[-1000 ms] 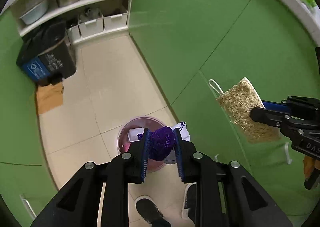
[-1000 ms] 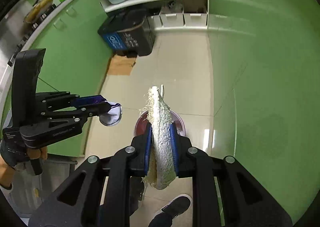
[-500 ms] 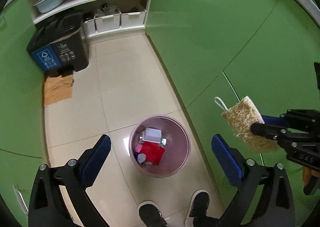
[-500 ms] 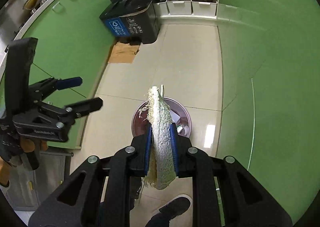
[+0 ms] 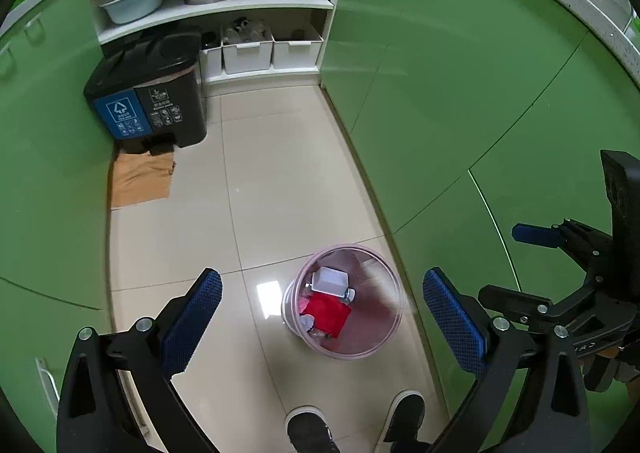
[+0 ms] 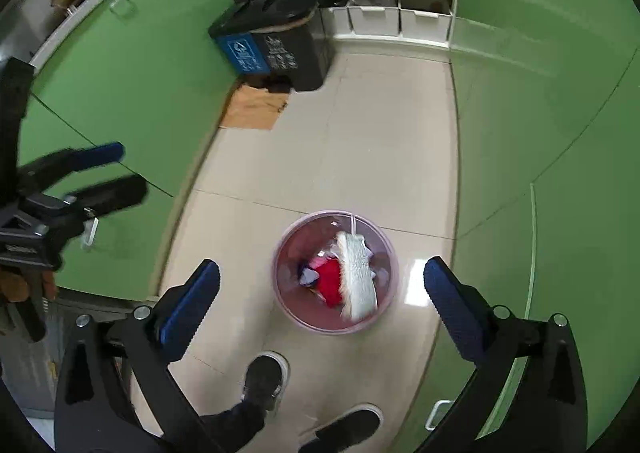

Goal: Collect trash
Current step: 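Open both tools to drop the glove and sponge into the wastebasket, then return both tools to the mat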

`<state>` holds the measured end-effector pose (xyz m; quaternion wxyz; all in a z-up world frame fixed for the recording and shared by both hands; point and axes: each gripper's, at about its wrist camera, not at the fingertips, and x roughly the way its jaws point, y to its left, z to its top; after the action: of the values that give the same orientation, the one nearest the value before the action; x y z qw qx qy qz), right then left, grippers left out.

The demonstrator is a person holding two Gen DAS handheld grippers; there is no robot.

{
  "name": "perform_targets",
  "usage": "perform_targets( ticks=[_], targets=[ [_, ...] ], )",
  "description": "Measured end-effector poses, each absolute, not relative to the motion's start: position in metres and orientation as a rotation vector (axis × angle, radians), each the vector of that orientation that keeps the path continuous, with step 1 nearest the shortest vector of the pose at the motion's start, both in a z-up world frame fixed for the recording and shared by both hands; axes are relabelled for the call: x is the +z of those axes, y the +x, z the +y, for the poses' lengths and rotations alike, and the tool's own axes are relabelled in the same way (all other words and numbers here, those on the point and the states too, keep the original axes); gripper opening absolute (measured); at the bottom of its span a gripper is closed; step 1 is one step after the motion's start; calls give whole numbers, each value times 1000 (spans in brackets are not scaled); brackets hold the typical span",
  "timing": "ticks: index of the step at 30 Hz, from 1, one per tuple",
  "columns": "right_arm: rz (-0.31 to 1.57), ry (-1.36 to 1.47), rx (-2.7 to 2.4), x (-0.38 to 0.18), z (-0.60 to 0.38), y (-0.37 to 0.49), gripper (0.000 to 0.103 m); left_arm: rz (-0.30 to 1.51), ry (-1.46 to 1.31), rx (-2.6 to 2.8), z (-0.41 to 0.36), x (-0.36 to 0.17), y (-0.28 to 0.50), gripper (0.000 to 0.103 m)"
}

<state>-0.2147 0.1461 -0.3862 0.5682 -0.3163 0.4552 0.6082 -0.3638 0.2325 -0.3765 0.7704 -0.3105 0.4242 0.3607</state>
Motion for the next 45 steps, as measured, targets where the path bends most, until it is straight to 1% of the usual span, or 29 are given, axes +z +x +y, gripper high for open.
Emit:
perform_targets(
  ticks=[5,9,10,13,16,22,28,32,36,45],
  targets=[
    [1067,-733,1391,-368,136,-208,100,930,-667,765,228,-366,-359,97],
    [1063,-716,1369,-337,122,-205,100,931,-655,743,217,-338,-353,97],
    [1063,-703,1362,-321,115,-203,100,931,-652,732,215,-331,-353,97],
    [1062,-680,1343,-281,98,-198,100,941,-635,691,203,-291,-346,97],
    [1062,-645,1314,-231,79,-192,100,947,-617,663,191,-252,-341,97],
    [1022,-566,1247,-118,31,-171,100,941,-560,582,163,-148,-318,97],
    [962,-469,1155,-36,-27,-135,100,930,-472,476,131,-76,-278,97],
    [941,-398,1058,-8,-73,-103,100,918,-425,390,111,-49,-245,97],
    [938,-333,953,6,-126,-67,100,911,-376,293,86,-31,-205,97],
    [918,-251,779,12,-218,-6,100,899,-293,125,19,-13,-111,97]
  ],
)
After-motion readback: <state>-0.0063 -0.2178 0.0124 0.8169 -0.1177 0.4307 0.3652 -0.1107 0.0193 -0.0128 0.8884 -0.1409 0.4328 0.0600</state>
